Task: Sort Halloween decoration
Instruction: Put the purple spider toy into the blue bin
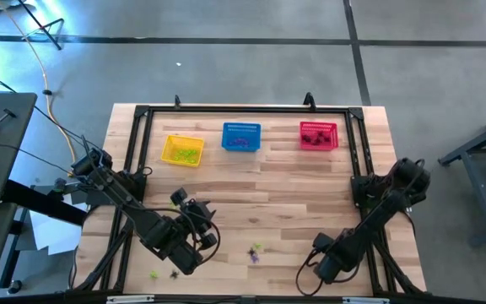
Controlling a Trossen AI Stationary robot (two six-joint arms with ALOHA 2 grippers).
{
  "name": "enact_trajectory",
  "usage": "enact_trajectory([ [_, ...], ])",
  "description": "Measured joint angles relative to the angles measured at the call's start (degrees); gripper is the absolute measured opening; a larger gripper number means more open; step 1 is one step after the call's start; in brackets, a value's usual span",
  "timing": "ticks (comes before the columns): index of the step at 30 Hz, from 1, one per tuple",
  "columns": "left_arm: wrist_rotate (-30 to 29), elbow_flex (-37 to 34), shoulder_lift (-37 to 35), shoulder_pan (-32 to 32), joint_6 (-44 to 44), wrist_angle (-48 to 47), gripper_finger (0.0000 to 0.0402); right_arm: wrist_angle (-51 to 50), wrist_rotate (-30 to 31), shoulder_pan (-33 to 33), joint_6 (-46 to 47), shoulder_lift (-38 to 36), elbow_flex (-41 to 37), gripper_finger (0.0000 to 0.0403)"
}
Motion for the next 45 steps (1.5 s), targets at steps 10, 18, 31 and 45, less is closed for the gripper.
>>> enact_trajectory([
  [10,0.0,0.0,0.0,0.0,-0.5,0.2,0.0131,7.4,-0.6,-0.2,-0.7,-0.9,-6.1,0.0107],
  [18,-0.4,0.0,0.0,0.0,-0.5,0.2,0.0131,5.9,1.1,-0.7,-0.6,-2.8,-6.3,0.0030],
  [31,-0.4,0.0,0.0,0.0,-0.5,0.2,0.0131,5.3,-0.5,-0.8,1.1,-3.9,-6.2,0.0001],
  [45,-0.4,0.0,0.0,0.0,-0.5,0.2,0.0131,-1.5,9.9,-0.8,7.5,-15.5,-6.3,0.0000],
])
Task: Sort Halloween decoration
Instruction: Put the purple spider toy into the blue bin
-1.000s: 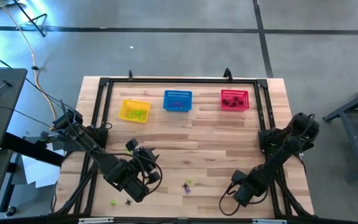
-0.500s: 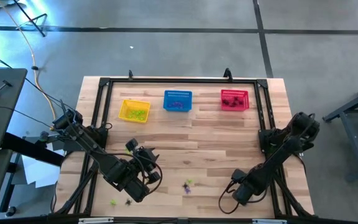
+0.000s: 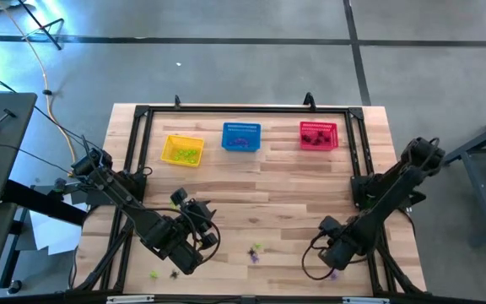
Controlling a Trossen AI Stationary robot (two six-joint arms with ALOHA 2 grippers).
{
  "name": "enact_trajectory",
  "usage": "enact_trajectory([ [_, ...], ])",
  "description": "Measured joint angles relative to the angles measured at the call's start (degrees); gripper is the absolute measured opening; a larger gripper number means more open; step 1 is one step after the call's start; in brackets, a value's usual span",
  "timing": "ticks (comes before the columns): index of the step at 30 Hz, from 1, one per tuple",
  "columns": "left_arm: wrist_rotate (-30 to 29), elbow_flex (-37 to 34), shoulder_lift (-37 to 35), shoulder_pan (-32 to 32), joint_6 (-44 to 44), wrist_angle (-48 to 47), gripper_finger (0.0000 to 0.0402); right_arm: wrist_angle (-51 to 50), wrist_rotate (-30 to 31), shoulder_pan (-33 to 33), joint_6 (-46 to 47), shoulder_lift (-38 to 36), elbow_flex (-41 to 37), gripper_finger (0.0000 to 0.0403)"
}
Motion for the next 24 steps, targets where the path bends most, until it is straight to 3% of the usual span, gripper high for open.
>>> enact_trajectory([
  [6,0.0,0.0,0.0,0.0,0.0,0.0,0.0131,-3.0,9.1,-1.3,0.2,-5.9,0.1,0.0000],
  [13,-0.1,0.0,0.0,0.0,0.5,0.0,0.0131,-14.6,18.3,-6.7,-2.3,-11.5,0.1,0.0000],
  [19,-0.8,0.0,0.0,0.0,1.1,0.0,0.0131,-23.5,25.2,-16.2,-9.6,-13.9,0.1,0.0000],
  [24,-1.3,0.0,0.0,0.1,1.5,0.0,0.0131,-21.6,28.2,-27.3,-21.8,-14.6,0.1,0.0000],
])
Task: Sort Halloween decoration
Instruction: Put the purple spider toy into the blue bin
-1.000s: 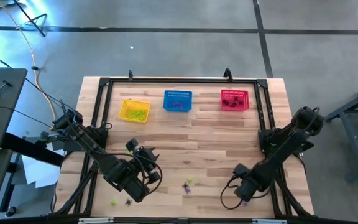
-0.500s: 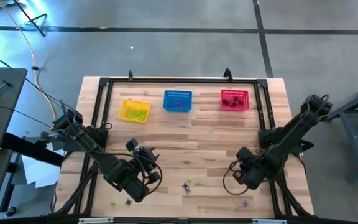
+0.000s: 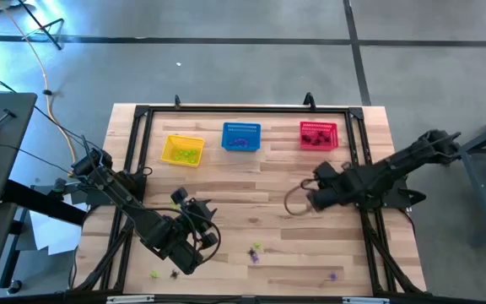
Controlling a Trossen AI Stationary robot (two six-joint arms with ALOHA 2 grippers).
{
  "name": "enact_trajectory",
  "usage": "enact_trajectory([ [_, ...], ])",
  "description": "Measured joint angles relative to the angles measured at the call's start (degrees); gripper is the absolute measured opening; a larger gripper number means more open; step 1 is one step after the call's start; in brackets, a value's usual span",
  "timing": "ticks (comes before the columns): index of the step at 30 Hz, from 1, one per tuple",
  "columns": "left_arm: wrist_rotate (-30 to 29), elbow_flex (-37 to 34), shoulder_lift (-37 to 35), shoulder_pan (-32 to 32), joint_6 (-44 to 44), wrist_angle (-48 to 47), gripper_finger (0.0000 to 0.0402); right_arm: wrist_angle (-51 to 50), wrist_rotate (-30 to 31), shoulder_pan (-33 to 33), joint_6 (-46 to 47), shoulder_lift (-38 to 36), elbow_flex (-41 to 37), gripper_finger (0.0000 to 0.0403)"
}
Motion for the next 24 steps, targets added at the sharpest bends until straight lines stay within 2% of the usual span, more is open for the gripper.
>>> enact_trajectory([
  [11,-0.7,0.0,0.0,0.0,1.1,0.0,0.0131,23.7,0.4,-21.7,-31.3,0.0,0.0,0.0000],
  [14,-1.8,0.0,0.0,0.1,1.2,0.0,0.0131,33.2,-2.7,-26.9,-38.0,0.1,0.0,0.0000],
  [16,-2.7,0.0,0.0,0.2,1.4,0.0,0.0131,40.3,-5.0,-29.7,-41.2,0.5,0.0,0.0000],
  [21,-3.5,0.0,0.0,1.4,3.0,0.0,0.0131,55.2,-6.0,-34.0,-47.4,3.9,0.0,0.0000],
  [24,-3.5,0.0,0.0,2.5,3.9,-0.1,0.0131,62.3,-9.5,-36.1,-48.8,7.5,0.1,0.0000],
])
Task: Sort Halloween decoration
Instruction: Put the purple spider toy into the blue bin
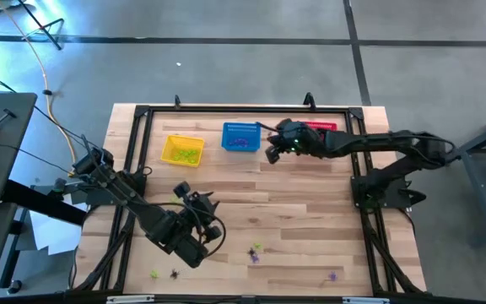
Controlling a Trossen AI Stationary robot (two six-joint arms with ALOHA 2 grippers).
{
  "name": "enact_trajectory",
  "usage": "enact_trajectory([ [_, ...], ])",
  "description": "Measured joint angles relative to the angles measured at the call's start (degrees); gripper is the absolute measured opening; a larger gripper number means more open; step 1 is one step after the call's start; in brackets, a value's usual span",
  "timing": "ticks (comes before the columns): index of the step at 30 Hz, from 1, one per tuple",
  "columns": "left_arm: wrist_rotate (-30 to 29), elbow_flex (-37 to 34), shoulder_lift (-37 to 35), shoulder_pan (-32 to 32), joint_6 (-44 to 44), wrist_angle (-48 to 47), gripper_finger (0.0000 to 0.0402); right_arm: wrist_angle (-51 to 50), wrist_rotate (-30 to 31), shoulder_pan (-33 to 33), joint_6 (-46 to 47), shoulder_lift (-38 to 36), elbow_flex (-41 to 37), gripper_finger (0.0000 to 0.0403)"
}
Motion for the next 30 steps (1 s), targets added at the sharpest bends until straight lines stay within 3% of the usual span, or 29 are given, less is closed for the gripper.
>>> enact_trajectory([
  [15,-0.2,0.0,0.0,2.1,0.3,-0.1,0.0131,24.8,-11.9,-7.4,0.7,19.6,0.0,0.0000],
  [30,-0.1,0.0,0.0,2.1,0.2,0.0,0.0131,29.5,-13.2,-7.5,2.1,23.3,0.0,0.0001],
])
